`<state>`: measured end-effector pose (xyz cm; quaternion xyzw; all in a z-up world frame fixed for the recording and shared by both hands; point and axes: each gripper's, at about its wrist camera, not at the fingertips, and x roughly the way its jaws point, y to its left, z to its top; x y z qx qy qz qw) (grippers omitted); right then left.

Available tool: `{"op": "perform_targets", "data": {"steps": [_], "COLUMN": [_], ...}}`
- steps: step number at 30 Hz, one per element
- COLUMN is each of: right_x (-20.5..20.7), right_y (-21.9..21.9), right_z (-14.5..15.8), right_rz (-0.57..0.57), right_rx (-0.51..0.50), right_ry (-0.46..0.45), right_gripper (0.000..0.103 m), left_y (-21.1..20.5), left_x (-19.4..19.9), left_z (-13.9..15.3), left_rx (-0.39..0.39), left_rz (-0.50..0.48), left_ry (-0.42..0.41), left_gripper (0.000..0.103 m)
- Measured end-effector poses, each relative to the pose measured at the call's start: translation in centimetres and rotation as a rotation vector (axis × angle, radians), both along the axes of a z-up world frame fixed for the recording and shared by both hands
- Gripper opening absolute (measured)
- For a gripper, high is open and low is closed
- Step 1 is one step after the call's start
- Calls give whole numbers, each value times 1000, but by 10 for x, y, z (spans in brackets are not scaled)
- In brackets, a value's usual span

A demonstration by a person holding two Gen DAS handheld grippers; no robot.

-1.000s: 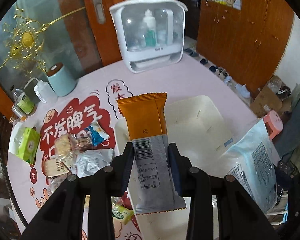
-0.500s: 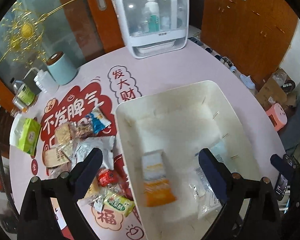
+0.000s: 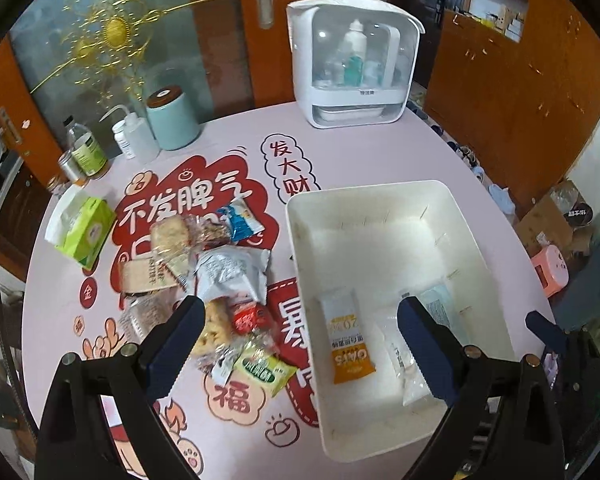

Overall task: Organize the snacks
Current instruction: 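Carry both snacks over the white tray and open both tools to drop them, then grasp the clear printed bread bag with the left tool while the right tool grasps the white printed bag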

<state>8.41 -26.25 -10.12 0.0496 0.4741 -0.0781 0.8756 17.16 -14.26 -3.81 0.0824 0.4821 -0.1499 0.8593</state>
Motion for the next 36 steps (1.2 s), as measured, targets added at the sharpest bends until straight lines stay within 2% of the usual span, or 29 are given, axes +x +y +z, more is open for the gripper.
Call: {"op": "perform_targets", "data": {"steps": [11, 17, 26, 33, 36], "right_x": [-20, -23, -18, -11, -4], "right_y": [10, 33, 89, 131, 147], "right_z": [25, 48, 83, 107, 109], "right_rz": [-12, 27, 44, 28, 32], "right_rx": [55, 75, 50, 20, 1], "right_ry": [0, -25, -105, -202, -202], "right_gripper": [102, 102, 102, 102, 102], "left_y": [44, 73, 142, 208, 232], "left_x": [-42, -55, -57, -47, -38], "left_z": [34, 59, 80, 80, 71], "left_rx": [-31, -11, -104, -97, -107], "left_rz": [23, 61, 63, 110, 134], "left_ry": [-52, -127, -125, -155, -142], "left_gripper": [96, 96, 96, 96, 96]}}
